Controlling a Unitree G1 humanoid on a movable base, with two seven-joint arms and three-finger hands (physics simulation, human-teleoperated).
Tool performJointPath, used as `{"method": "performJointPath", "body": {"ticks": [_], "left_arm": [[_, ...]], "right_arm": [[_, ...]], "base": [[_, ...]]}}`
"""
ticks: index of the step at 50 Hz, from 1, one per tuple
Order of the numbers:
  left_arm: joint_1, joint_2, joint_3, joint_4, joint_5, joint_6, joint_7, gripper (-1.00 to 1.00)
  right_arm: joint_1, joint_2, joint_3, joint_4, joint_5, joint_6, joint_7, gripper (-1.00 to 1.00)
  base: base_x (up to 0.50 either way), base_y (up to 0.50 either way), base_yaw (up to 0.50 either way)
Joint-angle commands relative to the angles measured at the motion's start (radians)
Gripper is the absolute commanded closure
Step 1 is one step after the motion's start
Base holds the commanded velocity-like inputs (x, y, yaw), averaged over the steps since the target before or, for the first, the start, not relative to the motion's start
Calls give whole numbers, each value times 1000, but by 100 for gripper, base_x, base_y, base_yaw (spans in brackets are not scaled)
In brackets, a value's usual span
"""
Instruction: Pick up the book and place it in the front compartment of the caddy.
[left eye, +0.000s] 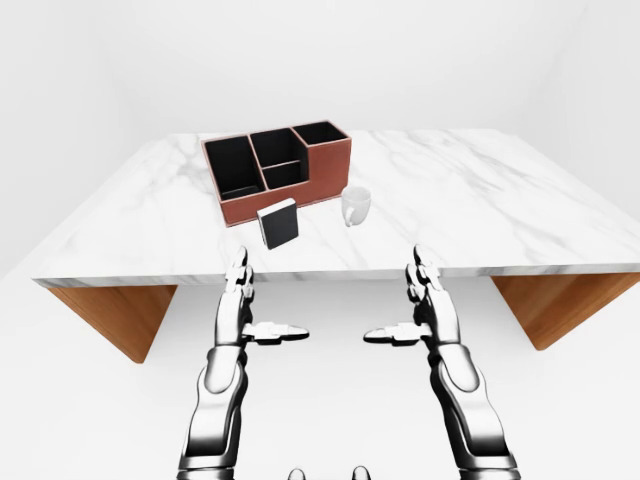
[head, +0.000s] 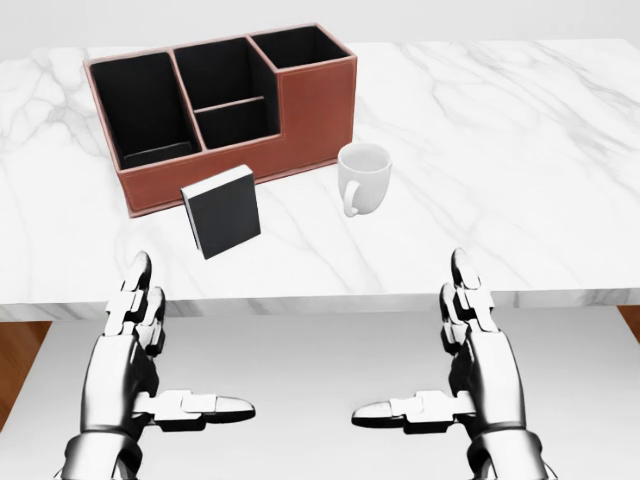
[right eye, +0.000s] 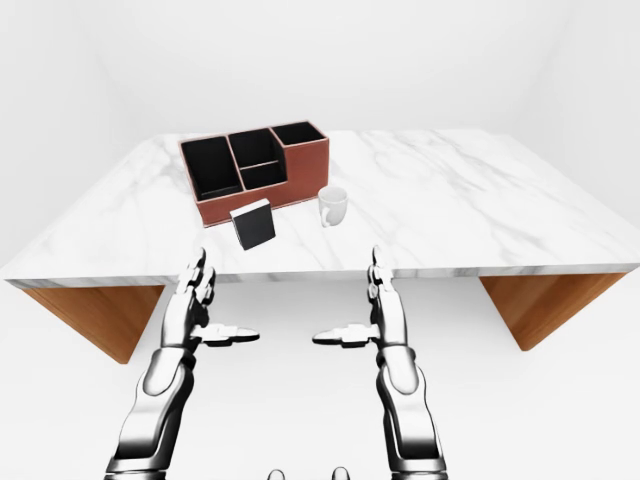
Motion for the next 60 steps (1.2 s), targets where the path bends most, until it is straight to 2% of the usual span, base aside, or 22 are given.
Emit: {"method": "performJointPath", "body": {"ticks": [1,23,39,60], "left_arm": [[20,16,29,-127,-5,59,-31,-100],[24,12,32,-141,-2,59,-37,-100],[50,12,45,-341,-24,59,-51,-100],[54,12,57,-415,-30,59,-56,-100]], "right_arm": [[132,-6,8,-280,21,39,58,-100],[142,0,13,-299,7,39,68,-100],[161,-1,24,-383,3,39,64,-100],[175,-3,10,-569,17,39,76,-100]], "base": [[0,0,0],[0,0,0],[0,0,0],[0,0,0]]}}
